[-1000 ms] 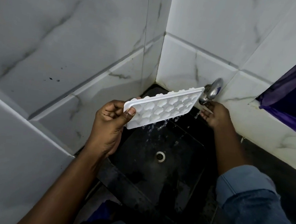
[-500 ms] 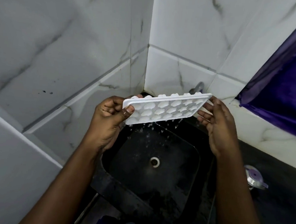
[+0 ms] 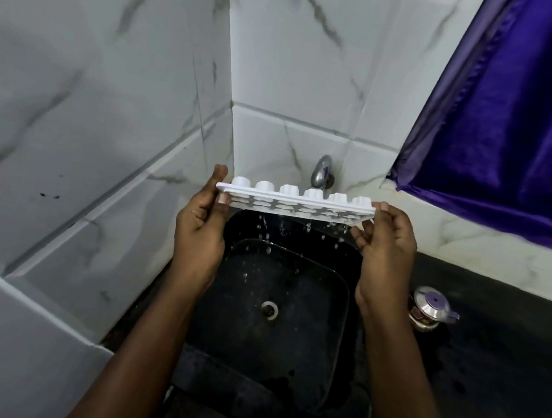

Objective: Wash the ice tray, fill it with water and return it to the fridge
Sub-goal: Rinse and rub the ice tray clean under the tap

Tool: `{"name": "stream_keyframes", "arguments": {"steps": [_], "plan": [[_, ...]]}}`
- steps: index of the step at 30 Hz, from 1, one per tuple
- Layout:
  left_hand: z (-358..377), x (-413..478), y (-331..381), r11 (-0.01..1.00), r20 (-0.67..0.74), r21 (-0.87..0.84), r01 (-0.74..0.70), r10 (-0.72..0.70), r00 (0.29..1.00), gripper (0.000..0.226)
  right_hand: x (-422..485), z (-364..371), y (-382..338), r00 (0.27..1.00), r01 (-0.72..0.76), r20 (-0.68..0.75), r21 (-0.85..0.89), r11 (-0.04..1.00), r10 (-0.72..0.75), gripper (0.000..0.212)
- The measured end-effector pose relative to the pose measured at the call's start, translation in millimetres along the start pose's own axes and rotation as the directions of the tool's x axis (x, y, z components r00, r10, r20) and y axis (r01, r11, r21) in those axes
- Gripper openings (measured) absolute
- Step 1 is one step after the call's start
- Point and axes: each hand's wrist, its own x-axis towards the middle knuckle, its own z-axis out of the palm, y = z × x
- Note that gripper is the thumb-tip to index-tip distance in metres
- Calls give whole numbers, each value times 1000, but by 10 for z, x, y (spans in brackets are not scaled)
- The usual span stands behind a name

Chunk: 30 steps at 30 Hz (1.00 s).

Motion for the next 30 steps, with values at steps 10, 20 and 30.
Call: {"name": "stream_keyframes", "arguments": {"steps": [10,20,30], "plan": [[-54,55,83,940,-14,-323,114,-125,992,58,-186,-143,-109,981,181,52,91,979,-187,16],[18,-108,84,960,-123,-228,160,-192,974,37,-271,-190,-138,993,65,86,140,988,-78,14],[25,-184,56,973,-88,-128,193,-205,975,33,-364,-239,-57,984,162,100,-188,969,-145,52]]}}
